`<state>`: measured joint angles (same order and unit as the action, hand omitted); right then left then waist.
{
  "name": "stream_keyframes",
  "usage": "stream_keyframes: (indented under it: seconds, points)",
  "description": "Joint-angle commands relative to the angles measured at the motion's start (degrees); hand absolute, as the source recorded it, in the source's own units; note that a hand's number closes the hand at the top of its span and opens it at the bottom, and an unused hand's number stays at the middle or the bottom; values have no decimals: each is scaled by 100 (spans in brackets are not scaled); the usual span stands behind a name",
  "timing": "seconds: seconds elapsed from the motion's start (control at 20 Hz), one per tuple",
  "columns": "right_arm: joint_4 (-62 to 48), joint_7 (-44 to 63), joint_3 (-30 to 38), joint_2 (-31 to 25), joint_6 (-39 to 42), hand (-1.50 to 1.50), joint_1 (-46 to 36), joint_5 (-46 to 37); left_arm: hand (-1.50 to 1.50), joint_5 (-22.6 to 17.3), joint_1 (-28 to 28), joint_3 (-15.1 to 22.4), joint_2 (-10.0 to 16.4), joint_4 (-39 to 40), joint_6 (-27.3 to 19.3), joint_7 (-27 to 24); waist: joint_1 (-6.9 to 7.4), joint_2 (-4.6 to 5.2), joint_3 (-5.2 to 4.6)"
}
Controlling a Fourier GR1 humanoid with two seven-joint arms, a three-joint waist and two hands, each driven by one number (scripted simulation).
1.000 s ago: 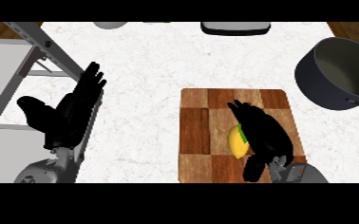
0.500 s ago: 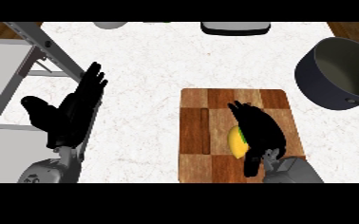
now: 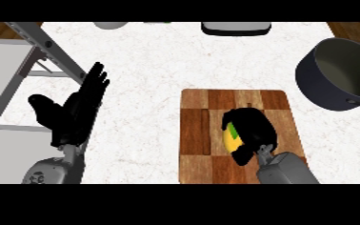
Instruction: Pick the lemon from the cutting board and place it in the pot
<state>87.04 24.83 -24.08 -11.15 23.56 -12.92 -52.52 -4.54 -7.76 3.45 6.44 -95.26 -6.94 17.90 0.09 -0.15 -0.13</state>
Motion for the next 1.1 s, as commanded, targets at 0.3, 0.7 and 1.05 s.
stream_keyframes:
  seconds: [0.3,0.7,1.05]
  points:
    - [767,-965,1020,-1138,-196,150,1166,259,0,-35,265,-130,16,-269,132,135,-168,-13,16]
    - [-347,-2881,4038,-3067,-761,150,2323,1550,0,-69,255,-298,52,-377,19,208,-469,-33,38]
    - [-1239,-4575,5892,-3662,-1590,150,2873,2227,0,-51,512,-166,22,-498,156,29,-186,-20,19]
